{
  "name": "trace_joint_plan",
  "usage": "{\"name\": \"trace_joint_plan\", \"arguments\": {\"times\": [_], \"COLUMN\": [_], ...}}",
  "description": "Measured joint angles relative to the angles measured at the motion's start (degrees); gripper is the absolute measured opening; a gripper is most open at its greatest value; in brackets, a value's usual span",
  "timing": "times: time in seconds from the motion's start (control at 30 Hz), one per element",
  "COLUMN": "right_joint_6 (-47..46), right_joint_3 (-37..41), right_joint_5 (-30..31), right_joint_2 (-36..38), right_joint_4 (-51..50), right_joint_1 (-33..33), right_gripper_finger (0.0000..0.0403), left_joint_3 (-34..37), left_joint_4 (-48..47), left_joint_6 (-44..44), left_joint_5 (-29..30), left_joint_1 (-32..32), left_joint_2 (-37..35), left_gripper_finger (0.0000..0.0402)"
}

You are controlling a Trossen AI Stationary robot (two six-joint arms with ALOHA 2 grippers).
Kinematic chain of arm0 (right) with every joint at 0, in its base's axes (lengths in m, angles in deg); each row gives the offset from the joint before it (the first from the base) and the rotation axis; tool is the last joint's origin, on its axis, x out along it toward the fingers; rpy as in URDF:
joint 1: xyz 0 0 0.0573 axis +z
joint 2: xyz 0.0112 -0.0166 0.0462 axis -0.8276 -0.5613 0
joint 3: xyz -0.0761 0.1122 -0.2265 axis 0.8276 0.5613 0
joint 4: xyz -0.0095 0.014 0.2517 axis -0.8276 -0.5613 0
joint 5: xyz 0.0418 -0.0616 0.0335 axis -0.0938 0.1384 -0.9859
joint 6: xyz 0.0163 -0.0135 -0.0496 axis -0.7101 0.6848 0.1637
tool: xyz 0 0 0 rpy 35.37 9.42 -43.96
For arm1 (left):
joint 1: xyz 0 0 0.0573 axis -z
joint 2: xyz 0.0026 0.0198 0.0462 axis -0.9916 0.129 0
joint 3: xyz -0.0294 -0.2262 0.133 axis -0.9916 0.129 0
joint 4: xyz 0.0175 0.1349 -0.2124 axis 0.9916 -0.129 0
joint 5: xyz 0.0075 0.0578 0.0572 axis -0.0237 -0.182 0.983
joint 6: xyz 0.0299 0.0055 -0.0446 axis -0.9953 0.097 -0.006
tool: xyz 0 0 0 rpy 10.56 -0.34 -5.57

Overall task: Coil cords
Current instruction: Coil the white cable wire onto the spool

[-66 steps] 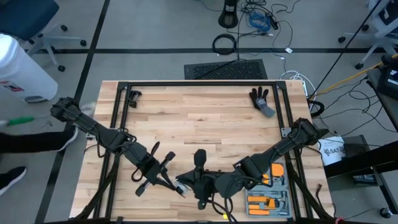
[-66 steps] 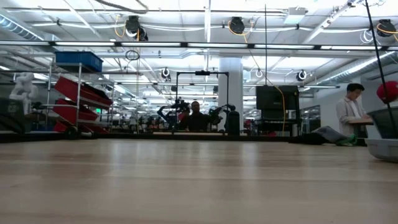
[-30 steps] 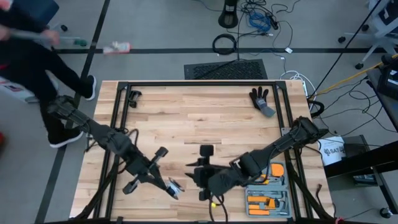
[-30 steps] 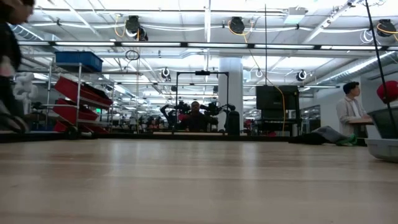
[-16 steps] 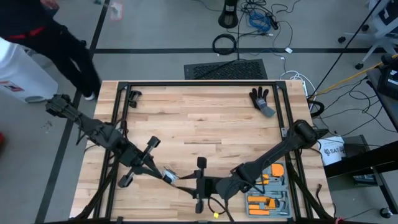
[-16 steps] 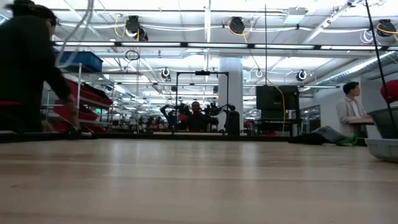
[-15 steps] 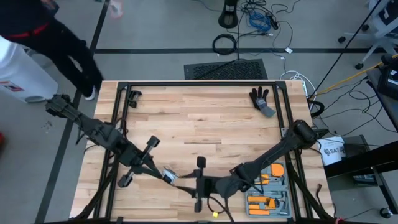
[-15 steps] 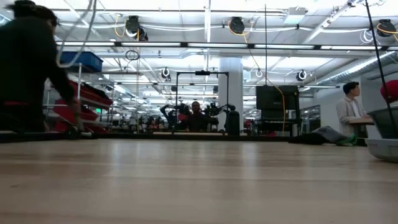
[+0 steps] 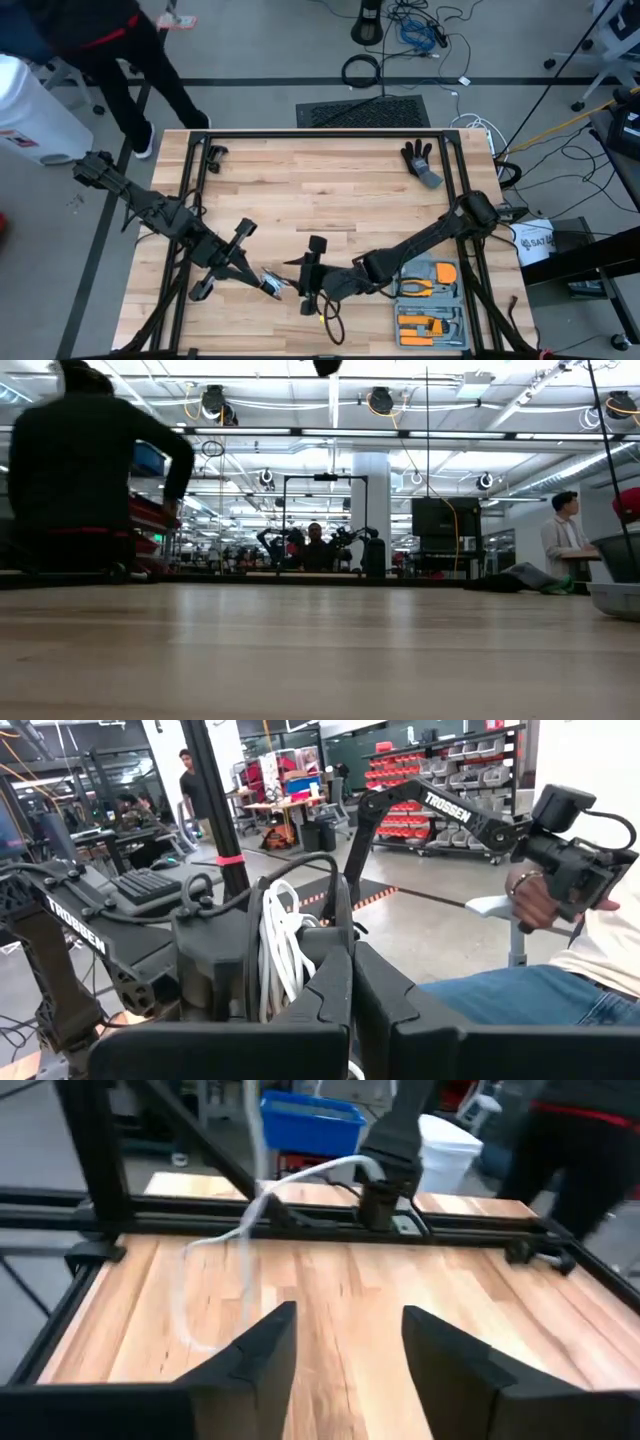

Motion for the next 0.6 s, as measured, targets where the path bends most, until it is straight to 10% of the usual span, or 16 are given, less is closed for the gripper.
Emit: {"name": "trace_joint_plan", "arguments": {"times": [0.6], "right_joint_6": [15.0], "right_joint_3": [0.0], "right_joint_5": [-5.4], "right_joint_2": [-1.6], "right_joint_4": [20.7], "right_joint_1": [-0.2], "right_gripper_finger": [0.015], "left_joint_3": [0.0], "left_joint_4": [0.1], "left_joint_6": [0.0], "left_joint_5": [0.0], "left_joint_1": [0.0], "left_joint_2": [0.0], "left_gripper_finger": [0.0002]}}
